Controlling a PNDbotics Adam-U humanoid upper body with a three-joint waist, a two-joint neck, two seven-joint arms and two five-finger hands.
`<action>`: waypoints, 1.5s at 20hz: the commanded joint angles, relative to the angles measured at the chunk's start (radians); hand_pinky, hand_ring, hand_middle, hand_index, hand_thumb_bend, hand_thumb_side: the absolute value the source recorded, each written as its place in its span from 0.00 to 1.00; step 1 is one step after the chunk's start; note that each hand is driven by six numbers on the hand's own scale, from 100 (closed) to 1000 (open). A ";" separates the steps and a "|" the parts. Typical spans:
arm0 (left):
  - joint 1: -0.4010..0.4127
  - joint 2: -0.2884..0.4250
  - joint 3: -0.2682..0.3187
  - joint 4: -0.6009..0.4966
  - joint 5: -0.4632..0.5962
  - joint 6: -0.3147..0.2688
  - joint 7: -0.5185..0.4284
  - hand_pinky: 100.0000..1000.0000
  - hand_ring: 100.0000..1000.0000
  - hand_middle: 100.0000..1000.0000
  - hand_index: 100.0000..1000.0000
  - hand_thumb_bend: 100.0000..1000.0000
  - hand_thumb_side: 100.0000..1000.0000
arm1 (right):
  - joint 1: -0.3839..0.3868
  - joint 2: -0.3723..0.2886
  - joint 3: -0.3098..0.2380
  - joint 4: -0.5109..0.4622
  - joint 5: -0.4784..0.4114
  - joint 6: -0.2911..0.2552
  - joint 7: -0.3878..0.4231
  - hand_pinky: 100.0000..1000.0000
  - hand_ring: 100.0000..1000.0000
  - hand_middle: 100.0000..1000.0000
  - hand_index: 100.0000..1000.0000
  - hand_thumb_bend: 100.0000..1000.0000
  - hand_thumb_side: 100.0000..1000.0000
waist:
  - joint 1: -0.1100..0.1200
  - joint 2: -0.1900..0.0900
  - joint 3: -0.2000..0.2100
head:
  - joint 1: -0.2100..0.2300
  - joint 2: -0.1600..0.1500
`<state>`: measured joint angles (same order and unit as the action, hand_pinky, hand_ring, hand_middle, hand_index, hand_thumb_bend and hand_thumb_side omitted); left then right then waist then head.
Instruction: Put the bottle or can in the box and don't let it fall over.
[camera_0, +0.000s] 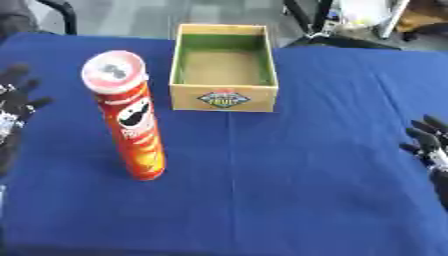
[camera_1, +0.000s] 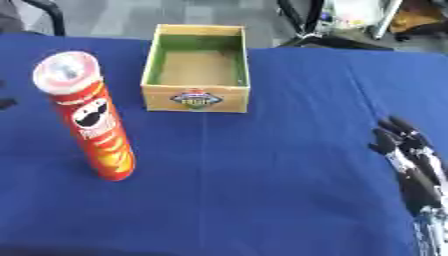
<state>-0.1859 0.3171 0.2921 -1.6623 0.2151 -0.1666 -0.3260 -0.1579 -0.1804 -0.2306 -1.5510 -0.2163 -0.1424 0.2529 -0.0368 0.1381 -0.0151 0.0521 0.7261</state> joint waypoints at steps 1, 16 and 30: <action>-0.007 0.015 -0.003 -0.029 -0.008 0.000 -0.004 0.85 1.00 1.00 1.00 0.44 0.57 | -0.011 -0.016 -0.005 -0.013 0.004 -0.002 0.003 0.78 0.89 0.83 0.90 0.50 0.38 | 0.003 -0.016 -0.001 | -0.001 -0.010; 0.007 0.027 -0.101 -0.067 -0.081 0.006 -0.098 0.85 1.00 1.00 1.00 0.46 0.61 | -0.012 -0.015 -0.003 -0.014 0.003 -0.001 0.006 0.78 0.89 0.83 0.90 0.50 0.38 | 0.006 -0.014 -0.009 | -0.005 -0.022; -0.035 0.009 -0.213 -0.046 -0.120 0.014 -0.098 0.84 1.00 1.00 1.00 0.49 0.54 | -0.013 -0.013 0.000 -0.011 0.000 -0.001 0.009 0.78 0.89 0.83 0.90 0.50 0.38 | -0.001 -0.016 -0.016 | -0.002 -0.019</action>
<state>-0.2059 0.3173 0.0828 -1.6953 0.1022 -0.1507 -0.4191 -0.1583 -0.1804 -0.2272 -1.5510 -0.2162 -0.1422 0.2580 -0.0389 0.1381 -0.0306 0.0502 0.7172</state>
